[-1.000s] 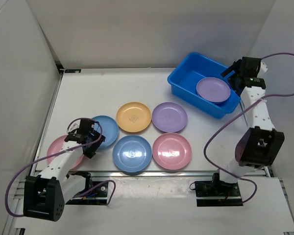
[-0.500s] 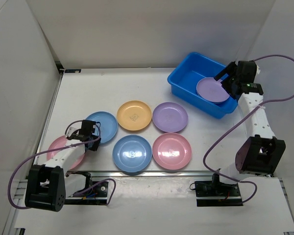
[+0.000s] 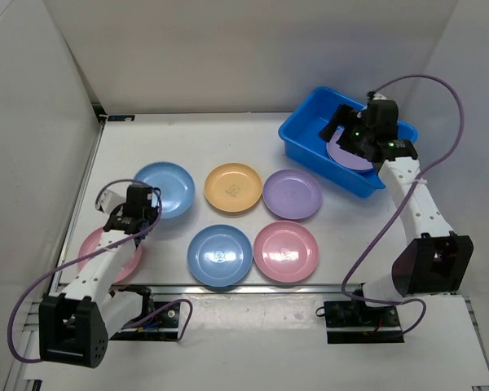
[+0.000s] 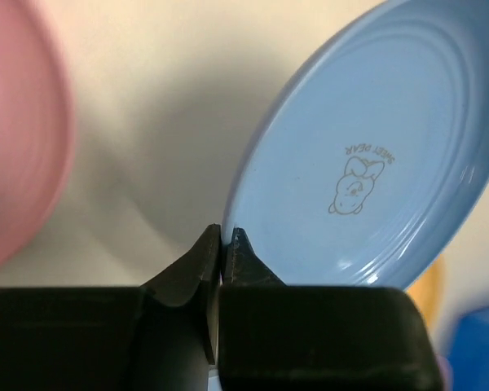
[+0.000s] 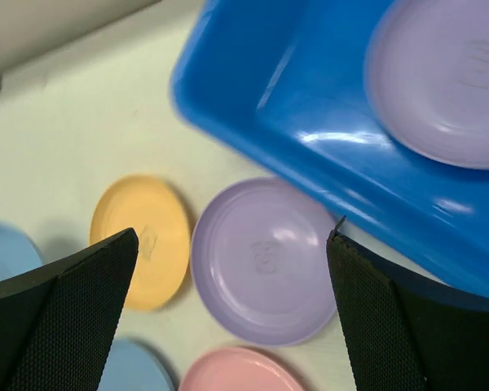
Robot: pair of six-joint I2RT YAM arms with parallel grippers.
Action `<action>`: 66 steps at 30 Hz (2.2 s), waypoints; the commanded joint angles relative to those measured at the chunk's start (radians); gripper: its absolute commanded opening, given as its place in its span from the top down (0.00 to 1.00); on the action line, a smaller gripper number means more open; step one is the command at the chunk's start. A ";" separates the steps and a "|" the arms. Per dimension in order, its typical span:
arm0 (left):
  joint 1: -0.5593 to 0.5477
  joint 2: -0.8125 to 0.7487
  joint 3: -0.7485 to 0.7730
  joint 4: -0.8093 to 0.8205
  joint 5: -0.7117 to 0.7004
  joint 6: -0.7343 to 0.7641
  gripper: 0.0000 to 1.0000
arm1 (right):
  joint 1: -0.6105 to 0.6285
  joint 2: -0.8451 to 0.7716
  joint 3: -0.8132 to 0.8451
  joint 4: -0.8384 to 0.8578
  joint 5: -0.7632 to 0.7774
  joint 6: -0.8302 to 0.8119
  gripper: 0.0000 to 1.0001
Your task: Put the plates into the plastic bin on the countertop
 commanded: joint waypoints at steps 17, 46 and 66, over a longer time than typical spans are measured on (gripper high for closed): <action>-0.216 0.141 0.388 0.311 0.470 0.842 0.90 | 0.307 0.172 0.108 0.060 -0.539 -0.450 0.01; -0.216 0.129 0.372 0.156 0.298 0.801 0.01 | -0.092 0.273 0.283 -0.081 -0.039 0.052 1.00; -0.173 0.156 0.371 0.127 0.279 0.827 0.01 | -0.308 0.598 0.372 -0.148 0.269 0.365 0.91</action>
